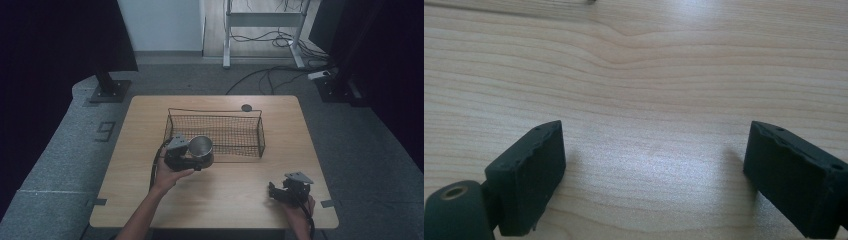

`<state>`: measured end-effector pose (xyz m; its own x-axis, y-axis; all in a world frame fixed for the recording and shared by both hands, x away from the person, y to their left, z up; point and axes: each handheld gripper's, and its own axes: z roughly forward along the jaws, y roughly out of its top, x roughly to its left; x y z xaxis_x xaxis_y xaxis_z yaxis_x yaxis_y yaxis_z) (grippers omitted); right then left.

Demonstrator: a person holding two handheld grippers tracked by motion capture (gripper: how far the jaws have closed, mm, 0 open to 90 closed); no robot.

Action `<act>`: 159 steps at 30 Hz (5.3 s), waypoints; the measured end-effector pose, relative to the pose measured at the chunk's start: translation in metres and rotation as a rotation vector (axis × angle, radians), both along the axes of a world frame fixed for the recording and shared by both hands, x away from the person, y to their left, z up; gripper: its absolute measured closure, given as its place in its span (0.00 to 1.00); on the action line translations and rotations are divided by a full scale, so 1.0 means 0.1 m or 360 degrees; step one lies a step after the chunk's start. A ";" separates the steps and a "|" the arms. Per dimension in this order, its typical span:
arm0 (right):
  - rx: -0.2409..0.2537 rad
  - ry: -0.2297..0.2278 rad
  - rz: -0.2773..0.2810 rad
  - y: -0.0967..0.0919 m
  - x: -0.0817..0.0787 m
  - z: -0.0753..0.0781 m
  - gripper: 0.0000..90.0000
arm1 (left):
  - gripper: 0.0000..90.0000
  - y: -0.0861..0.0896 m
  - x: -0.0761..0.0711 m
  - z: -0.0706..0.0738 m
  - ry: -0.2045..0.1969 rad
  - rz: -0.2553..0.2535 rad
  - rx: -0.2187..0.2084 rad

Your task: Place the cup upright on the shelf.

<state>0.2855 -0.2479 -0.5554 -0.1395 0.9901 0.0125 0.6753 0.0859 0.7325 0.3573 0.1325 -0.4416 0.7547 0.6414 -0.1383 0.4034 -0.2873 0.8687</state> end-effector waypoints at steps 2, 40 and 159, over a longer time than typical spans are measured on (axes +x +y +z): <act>0.0001 -0.0001 -0.0002 0.00 0.00 0.00 0.11 | 0.20 0.00 0.02 0.02 0.0002 -0.0002 -0.0007; -0.0004 -0.0006 0.0002 -0.01 0.01 0.00 0.12 | 0.20 -0.09 0.49 0.28 -0.0049 -0.0011 0.0026; -0.0005 -0.0016 -0.0011 -0.01 0.01 0.00 0.15 | 0.18 -0.08 1.33 -0.44 0.0396 0.0236 0.0314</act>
